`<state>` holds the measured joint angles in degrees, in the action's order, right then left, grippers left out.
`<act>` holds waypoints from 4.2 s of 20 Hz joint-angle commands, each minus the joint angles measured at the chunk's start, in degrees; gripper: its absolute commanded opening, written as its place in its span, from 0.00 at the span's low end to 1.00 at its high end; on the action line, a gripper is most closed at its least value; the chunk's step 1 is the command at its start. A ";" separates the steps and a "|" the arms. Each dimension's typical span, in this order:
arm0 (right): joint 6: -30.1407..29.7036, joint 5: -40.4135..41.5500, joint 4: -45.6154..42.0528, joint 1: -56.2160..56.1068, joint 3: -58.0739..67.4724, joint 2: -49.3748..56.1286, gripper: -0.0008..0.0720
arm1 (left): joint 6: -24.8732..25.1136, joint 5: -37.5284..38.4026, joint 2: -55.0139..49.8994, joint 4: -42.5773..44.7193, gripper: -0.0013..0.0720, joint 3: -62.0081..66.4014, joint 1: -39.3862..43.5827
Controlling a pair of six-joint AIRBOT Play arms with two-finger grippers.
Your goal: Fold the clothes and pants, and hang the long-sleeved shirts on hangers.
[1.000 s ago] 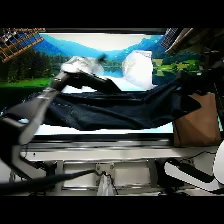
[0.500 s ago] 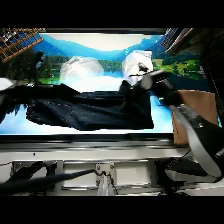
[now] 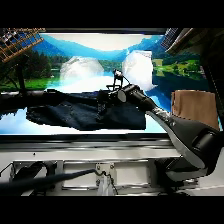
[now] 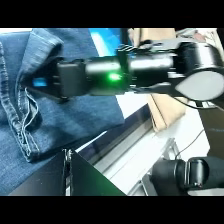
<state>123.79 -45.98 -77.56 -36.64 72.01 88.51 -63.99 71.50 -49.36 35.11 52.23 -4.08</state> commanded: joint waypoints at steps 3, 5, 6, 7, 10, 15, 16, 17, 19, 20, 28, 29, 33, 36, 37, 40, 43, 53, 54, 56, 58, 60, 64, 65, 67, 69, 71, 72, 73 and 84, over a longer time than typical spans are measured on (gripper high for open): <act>-8.02 -22.34 -24.74 2.12 -0.87 -10.23 0.81 | -0.76 -4.63 0.48 1.46 0.04 -0.07 -0.04; -8.02 -26.53 -37.64 4.66 -4.31 -16.96 0.80 | -0.79 -6.01 0.48 3.58 0.04 -0.07 0.00; -8.02 -26.47 -39.74 7.26 -7.02 -20.46 0.80 | -0.79 -6.16 0.48 4.57 0.04 -0.07 0.00; -7.98 -25.38 -39.12 11.08 -10.64 -24.06 0.80 | -0.79 -6.19 0.48 5.49 0.04 -0.07 0.00; -9.07 -17.59 -25.97 25.22 -22.45 -31.08 0.80 | -0.79 -8.31 0.46 7.23 0.04 -0.07 0.20; -46.71 -9.01 24.85 48.52 -31.91 -27.17 0.84 | -2.14 -12.02 -1.70 18.32 0.04 -0.07 5.07; -51.52 -10.05 30.03 51.45 -31.89 -25.11 0.84 | -3.19 -12.41 -2.40 20.35 0.04 -0.07 6.56; -54.77 -11.04 33.92 53.55 -31.89 -23.28 0.84 | -3.48 -12.72 -3.17 21.18 0.04 -0.07 8.07; -59.32 -13.35 38.56 55.58 -31.89 -20.20 0.84 | -4.24 -14.23 -5.07 21.05 0.04 -0.07 10.69; -60.78 -14.05 38.93 55.52 -31.89 -18.86 0.84 | -4.26 -15.47 -6.40 21.05 0.04 -0.07 12.07; -63.10 -15.78 41.07 52.98 -31.89 -10.97 0.83 | -6.56 -19.04 -13.31 21.03 0.06 -0.07 14.08; -63.06 -15.74 41.07 51.39 -31.89 -10.47 0.83 | -6.56 -19.63 -13.62 21.00 0.06 -0.07 14.08; -61.44 -13.07 41.11 44.09 -31.89 -8.72 0.67 | -6.56 -19.91 -13.92 21.00 0.06 -0.07 14.10; -59.36 -13.94 41.16 42.40 -31.32 -9.09 0.05 | -6.54 -19.74 -14.19 21.05 0.06 -0.07 14.64; -58.84 -14.99 41.05 42.82 -31.23 -9.70 0.05 | -6.54 -19.43 -14.64 21.03 0.06 -0.07 15.30; -54.88 -18.34 39.93 45.66 -31.17 -15.08 0.05 | -6.56 -18.80 -18.05 21.00 0.06 -0.09 19.76; -49.07 -20.46 38.60 49.46 -30.69 -24.50 0.05 | -6.56 -18.38 -23.87 21.00 0.05 -0.09 27.45; -28.61 -33.92 22.27 51.34 -2.99 -38.10 0.05 | 0.55 -31.41 -34.75 1.25 0.04 -0.04 48.09; -27.74 -34.53 22.27 51.21 -0.50 -38.10 0.05 | 3.58 -34.82 -36.35 -5.09 0.04 -0.04 49.72; -26.71 -36.39 22.32 51.17 3.43 -38.07 0.05 | 10.25 -39.89 -39.82 -18.47 0.04 0.39 51.89; -26.71 -38.73 21.88 51.19 5.99 -38.03 0.05 | 17.46 -37.09 -43.39 -27.80 0.04 2.60 52.28; -27.52 -40.15 21.16 51.19 6.95 -37.97 0.05 | 18.40 -31.10 -44.17 -29.07 0.04 4.42 51.01; -35.12 -40.57 18.82 51.19 7.04 -36.30 0.05 | 18.43 -23.21 -35.91 -28.63 0.04 4.55 40.46; -36.92 -40.63 18.53 51.19 7.04 -35.58 0.05 | 18.40 -20.50 -33.03 -26.67 0.04 4.55 36.00; -41.88 -41.83 18.43 51.17 7.04 -34.53 0.05 | 18.32 -14.21 -27.30 -20.37 0.04 4.52 25.40; -47.21 -43.21 18.43 51.19 7.04 -34.23 0.05 | 16.57 -8.83 -22.71 -14.97 0.04 4.52 14.12; -50.64 -43.63 18.51 51.17 7.04 -34.34 0.05 | 13.75 -4.24 -20.02 -13.22 0.04 4.52 4.33; -51.60 -43.50 18.75 51.17 7.04 -34.23 0.05 | 12.83 -1.79 -19.19 -13.25 0.04 4.52 0.26; -52.15 -42.91 19.12 51.15 7.04 -33.97 0.05 | 12.17 0.33 -18.40 -13.25 0.04 4.52 -3.41; -44.48 -26.99 16.17 13.70 7.04 -18.40 0.05 | 9.68 0.76 -16.52 -9.62 0.04 4.52 -13.64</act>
<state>76.31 -80.51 -59.86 -11.79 79.00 65.19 -53.21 71.85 -66.06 24.25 56.71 -16.27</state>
